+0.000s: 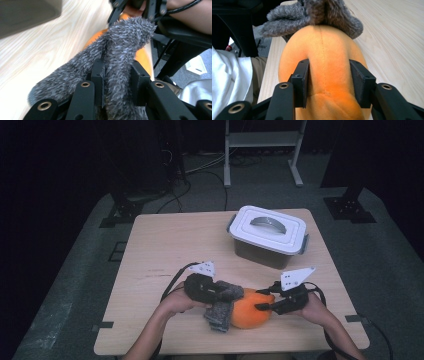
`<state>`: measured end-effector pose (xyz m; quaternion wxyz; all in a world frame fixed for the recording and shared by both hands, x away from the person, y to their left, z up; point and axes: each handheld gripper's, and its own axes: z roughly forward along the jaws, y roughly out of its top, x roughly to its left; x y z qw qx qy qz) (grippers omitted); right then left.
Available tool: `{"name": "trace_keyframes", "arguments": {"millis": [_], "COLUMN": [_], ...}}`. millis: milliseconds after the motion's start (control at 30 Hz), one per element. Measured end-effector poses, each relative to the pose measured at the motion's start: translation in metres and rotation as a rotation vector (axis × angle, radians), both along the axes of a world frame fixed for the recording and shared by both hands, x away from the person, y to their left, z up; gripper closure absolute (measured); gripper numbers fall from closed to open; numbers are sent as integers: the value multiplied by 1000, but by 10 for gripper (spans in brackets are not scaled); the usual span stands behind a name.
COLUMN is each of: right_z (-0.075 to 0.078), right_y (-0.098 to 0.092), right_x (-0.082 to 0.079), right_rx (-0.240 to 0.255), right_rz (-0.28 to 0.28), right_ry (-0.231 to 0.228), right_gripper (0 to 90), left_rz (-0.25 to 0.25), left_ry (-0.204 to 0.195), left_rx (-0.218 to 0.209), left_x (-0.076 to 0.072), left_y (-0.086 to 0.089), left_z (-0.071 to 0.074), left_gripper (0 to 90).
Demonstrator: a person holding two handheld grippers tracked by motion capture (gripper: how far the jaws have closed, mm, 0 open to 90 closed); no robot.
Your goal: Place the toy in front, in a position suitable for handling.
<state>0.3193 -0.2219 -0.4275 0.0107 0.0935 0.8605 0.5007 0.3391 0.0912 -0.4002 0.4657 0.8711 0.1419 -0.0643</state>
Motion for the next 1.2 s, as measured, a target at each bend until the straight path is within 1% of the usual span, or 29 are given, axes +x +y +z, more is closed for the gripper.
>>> {"name": "trace_keyframes", "arguments": {"millis": [67,100,200,233,300,367,467,500,533,600,633,700,800,867,933,1000,1033,1067,1133,1167,1200], "right_z": [1,2,13,16,22,26,26,25,23,21,18,16,16,16,17,19,20,21,22,22,22], "right_y": [-1,1,10,12,18,26,38,40,41,42,41,40,39,41,42,42,44,44,46,48,51], "right_x": [0,-1,-6,-7,-8,-11,-14,-14,-14,-13,-12,-11,-11,-12,-12,-13,-12,-11,-6,-3,0], "right_rx": [4,-3,-34,-38,-44,-66,-121,-130,-128,-130,-132,-142,-165,-180,-183,-160,-146,-137,-97,-91,-81], "right_rz": [-12,-17,-37,-44,-47,-43,-33,-35,-35,-44,-43,-41,-36,-30,-22,-13,-10,-10,-12,-11,-10], "right_ry": [24,31,33,33,33,28,11,11,12,26,38,44,28,-1,-19,-42,-45,-42,-27,-17,-18], "right_gripper": [484,450,354,332,304,283,262,262,264,301,334,391,466,528,575,612,633,648,666,668,670], "left_rz": [1,-3,-9,-10,-16,-21,-24,-24,-25,-22,-19,-17,-12,-13,-16,-15,-14,-6,5,10,16], "left_ry": [2,8,19,21,24,24,21,22,23,34,38,45,52,47,49,54,53,56,48,44,38], "left_rx": [1,-10,-25,-34,-45,-50,-45,-44,-42,-46,-50,-54,-50,-52,-59,-72,-69,-68,-57,-51,-49], "left_x": [0,0,0,0,-1,-3,-3,-3,-3,-2,-1,-1,0,0,0,0,1,1,2,3,3], "left_y": [2,3,2,1,-2,-5,-6,-6,-5,-3,-3,-2,1,2,4,6,7,8,13,16,20], "left_z": [-1,-3,-4,-4,-3,-2,-2,-3,-3,-5,-7,-10,-15,-16,-15,-14,-14,-13,-10,-8,-5], "left_gripper": [687,687,687,687,687,687,687,687,687,687,687,687,685,685,686,687,691,691,691,691,691]}}
